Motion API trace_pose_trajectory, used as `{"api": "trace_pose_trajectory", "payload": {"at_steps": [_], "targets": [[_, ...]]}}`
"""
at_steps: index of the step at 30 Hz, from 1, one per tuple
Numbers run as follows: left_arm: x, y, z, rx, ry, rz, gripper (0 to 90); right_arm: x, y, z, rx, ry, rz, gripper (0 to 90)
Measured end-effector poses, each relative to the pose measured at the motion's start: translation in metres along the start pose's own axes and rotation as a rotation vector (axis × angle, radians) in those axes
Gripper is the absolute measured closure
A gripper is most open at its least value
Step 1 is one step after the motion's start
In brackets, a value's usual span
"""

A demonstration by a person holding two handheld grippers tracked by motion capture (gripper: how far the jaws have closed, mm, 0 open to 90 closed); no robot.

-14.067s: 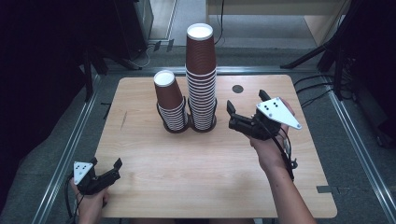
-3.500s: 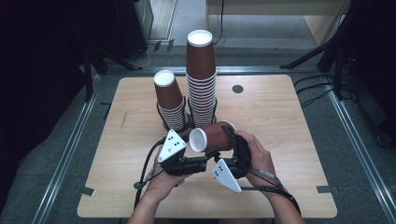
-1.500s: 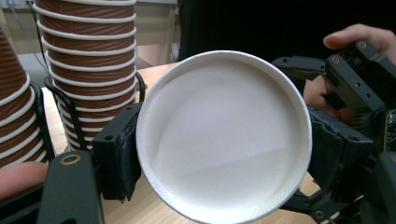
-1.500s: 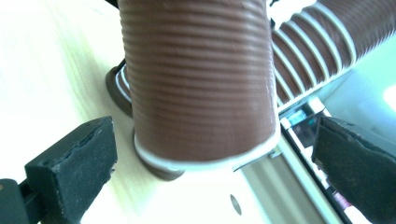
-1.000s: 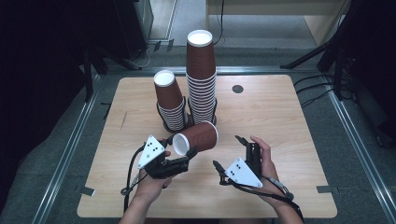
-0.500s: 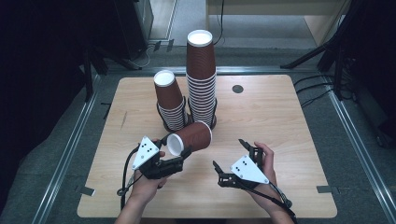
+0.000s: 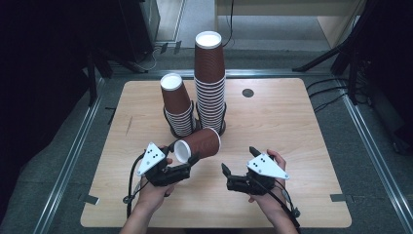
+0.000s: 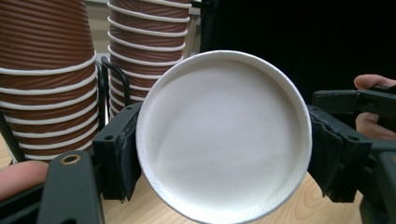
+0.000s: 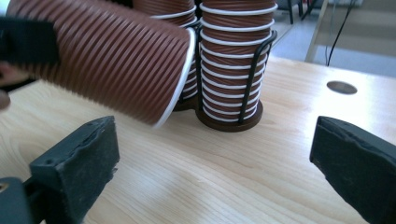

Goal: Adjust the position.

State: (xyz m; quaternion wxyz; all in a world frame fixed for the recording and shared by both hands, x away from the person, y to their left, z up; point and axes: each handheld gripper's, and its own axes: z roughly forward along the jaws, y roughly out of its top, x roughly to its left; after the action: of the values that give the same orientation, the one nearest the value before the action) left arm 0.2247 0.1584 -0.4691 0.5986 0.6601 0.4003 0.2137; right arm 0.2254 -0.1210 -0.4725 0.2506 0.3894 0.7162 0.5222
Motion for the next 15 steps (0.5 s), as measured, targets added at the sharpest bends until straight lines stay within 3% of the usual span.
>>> {"api": "trace_pose_trajectory", "payload": {"at_steps": [5,7,9,13,15], "targets": [[0.0010,-0.0033,0.0003,0.004,0.004,-0.006,22.9,0.0016,0.0009,0.0019,-0.026,0.021,0.062,0.3],[0.0010,-0.0036,0.0001,0.004,0.006,-0.004,22.9,0.0025,0.0017,0.0038,-0.042,0.072,0.132,0.3],[0.0015,-0.0035,-0.0006,0.000,0.004,-0.006,22.9,0.0031,0.0026,0.0052,-0.056,0.094,0.195,0.3],[0.0024,-0.0031,-0.0014,-0.009,0.005,-0.015,22.9,-0.0009,0.0053,0.0071,-0.103,0.173,0.412,0.0],[0.0028,-0.0027,-0.0017,-0.015,0.004,-0.018,22.9,-0.0013,0.0061,0.0084,-0.106,0.185,0.455,0.0]]}}
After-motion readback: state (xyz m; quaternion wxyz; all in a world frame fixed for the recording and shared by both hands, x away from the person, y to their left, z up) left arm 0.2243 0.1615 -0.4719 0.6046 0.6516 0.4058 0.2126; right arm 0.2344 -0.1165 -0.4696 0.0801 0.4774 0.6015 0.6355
